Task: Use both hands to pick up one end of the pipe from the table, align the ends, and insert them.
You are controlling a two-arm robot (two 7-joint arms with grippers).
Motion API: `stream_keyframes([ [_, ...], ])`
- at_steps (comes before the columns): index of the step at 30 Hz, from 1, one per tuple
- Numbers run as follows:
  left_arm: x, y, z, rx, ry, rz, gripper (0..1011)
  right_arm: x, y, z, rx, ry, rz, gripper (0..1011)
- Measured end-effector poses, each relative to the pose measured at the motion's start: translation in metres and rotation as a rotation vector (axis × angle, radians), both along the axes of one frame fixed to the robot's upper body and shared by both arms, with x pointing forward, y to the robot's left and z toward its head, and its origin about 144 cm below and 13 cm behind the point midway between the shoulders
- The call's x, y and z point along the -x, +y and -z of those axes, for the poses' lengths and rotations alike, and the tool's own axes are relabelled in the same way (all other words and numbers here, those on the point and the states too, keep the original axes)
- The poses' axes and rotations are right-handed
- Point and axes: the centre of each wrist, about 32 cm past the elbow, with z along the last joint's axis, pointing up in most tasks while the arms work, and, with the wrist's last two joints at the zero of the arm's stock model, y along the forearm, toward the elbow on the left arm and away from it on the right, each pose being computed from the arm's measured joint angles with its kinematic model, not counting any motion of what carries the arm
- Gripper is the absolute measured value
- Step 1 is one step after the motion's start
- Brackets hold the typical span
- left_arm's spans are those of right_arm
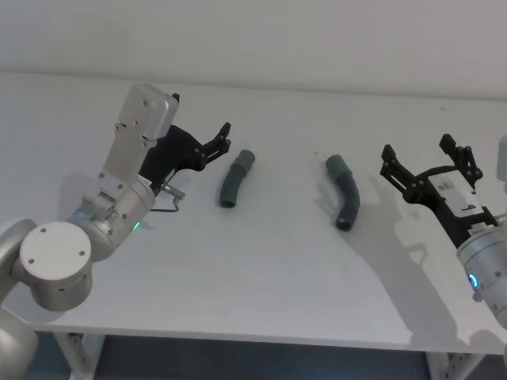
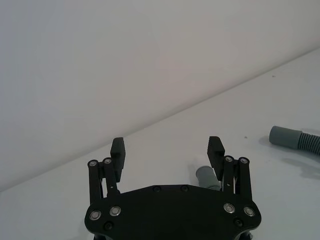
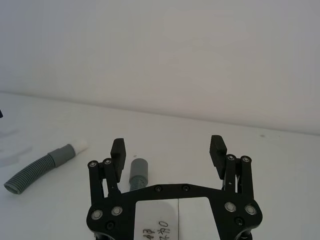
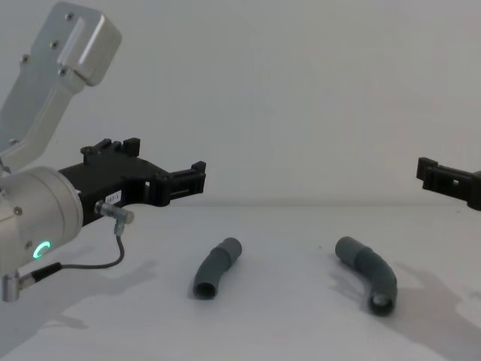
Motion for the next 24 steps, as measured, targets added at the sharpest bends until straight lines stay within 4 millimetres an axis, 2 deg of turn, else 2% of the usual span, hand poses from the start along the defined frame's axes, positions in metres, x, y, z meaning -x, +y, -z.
stream_keyframes([
  [24, 0.0000, 0.0000, 0.0000, 0.000, 0.000, 0.000, 1001, 0.0000, 0.0000, 0.0000, 0.000, 0.000, 0.000, 1004],
])
